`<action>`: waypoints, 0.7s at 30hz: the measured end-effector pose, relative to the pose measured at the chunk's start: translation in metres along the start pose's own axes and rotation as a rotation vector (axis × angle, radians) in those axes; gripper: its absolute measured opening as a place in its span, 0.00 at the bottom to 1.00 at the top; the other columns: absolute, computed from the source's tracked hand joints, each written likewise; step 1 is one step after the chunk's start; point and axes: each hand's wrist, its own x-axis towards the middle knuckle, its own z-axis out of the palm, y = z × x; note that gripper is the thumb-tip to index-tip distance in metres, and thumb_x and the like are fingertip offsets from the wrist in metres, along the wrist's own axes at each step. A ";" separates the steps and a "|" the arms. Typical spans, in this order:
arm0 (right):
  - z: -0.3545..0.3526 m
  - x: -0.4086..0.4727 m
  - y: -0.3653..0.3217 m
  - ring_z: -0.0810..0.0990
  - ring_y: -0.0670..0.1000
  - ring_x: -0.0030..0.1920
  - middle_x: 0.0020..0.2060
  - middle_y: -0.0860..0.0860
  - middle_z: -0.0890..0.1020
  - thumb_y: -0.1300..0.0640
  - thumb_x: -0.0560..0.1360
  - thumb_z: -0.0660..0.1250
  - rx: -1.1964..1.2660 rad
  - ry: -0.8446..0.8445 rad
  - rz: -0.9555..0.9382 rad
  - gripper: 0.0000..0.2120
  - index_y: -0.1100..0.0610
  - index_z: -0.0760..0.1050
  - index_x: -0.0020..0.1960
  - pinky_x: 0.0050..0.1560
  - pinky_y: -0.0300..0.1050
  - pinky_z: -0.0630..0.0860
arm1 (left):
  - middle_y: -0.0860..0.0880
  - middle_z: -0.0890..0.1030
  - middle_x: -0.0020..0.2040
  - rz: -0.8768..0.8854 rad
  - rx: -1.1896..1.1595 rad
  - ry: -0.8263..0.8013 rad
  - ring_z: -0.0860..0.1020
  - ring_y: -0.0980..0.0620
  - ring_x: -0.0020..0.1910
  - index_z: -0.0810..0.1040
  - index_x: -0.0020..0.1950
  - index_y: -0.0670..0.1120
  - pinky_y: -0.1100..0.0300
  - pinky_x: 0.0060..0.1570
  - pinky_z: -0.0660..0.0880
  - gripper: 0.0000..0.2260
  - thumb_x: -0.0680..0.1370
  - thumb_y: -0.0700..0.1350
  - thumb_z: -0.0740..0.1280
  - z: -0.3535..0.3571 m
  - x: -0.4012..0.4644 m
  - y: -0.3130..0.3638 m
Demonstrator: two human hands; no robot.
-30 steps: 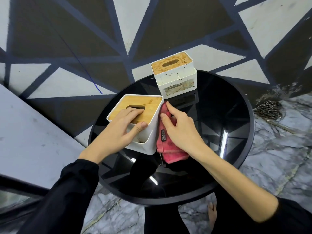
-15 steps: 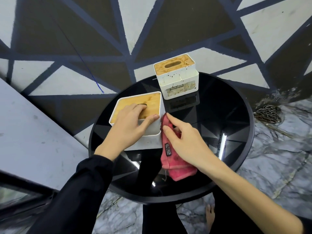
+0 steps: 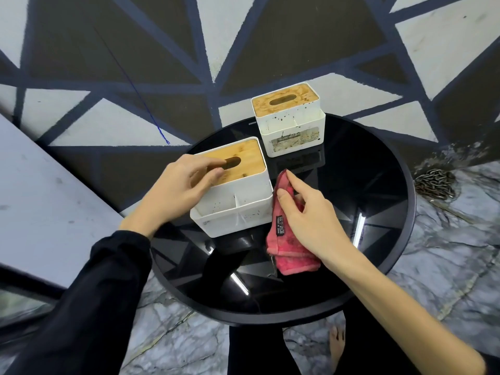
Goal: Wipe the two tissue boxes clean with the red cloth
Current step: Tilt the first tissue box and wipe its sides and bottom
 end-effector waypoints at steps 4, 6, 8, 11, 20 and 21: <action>0.010 -0.006 0.002 0.82 0.45 0.54 0.52 0.48 0.83 0.46 0.86 0.60 -0.010 0.055 -0.006 0.27 0.44 0.59 0.83 0.58 0.44 0.81 | 0.56 0.84 0.63 0.039 -0.048 -0.009 0.75 0.62 0.66 0.83 0.69 0.49 0.71 0.66 0.68 0.16 0.85 0.52 0.66 0.009 -0.009 -0.012; 0.016 -0.013 0.001 0.80 0.46 0.56 0.53 0.48 0.80 0.45 0.85 0.59 0.000 0.094 0.003 0.27 0.43 0.57 0.83 0.61 0.47 0.79 | 0.57 0.83 0.64 0.024 -0.116 0.034 0.75 0.64 0.67 0.83 0.69 0.50 0.69 0.67 0.69 0.13 0.85 0.49 0.67 0.016 -0.012 -0.011; 0.024 -0.022 -0.002 0.76 0.46 0.56 0.53 0.48 0.77 0.46 0.86 0.58 0.003 0.130 0.020 0.28 0.42 0.56 0.84 0.60 0.45 0.75 | 0.58 0.83 0.64 -0.011 -0.174 0.063 0.74 0.63 0.68 0.83 0.69 0.51 0.69 0.68 0.69 0.13 0.85 0.48 0.67 0.020 -0.013 -0.011; 0.038 -0.037 -0.008 0.74 0.43 0.53 0.50 0.47 0.74 0.45 0.86 0.57 0.020 0.155 0.051 0.28 0.42 0.54 0.84 0.50 0.35 0.69 | 0.57 0.83 0.65 -0.038 -0.223 0.073 0.75 0.59 0.69 0.84 0.69 0.51 0.67 0.68 0.69 0.14 0.85 0.49 0.67 0.022 -0.014 -0.011; 0.037 -0.025 -0.004 0.81 0.47 0.53 0.48 0.48 0.82 0.44 0.85 0.60 0.035 0.155 0.044 0.28 0.47 0.60 0.83 0.59 0.50 0.80 | 0.56 0.83 0.64 -0.066 -0.206 0.134 0.74 0.65 0.68 0.84 0.68 0.51 0.73 0.66 0.67 0.14 0.84 0.50 0.67 0.031 -0.015 -0.006; 0.032 -0.018 -0.004 0.82 0.46 0.53 0.48 0.48 0.83 0.45 0.85 0.60 0.032 0.162 0.047 0.27 0.48 0.61 0.83 0.60 0.49 0.80 | 0.56 0.83 0.64 -0.069 -0.184 0.153 0.74 0.66 0.67 0.84 0.68 0.50 0.75 0.66 0.66 0.14 0.84 0.50 0.68 0.033 -0.015 -0.003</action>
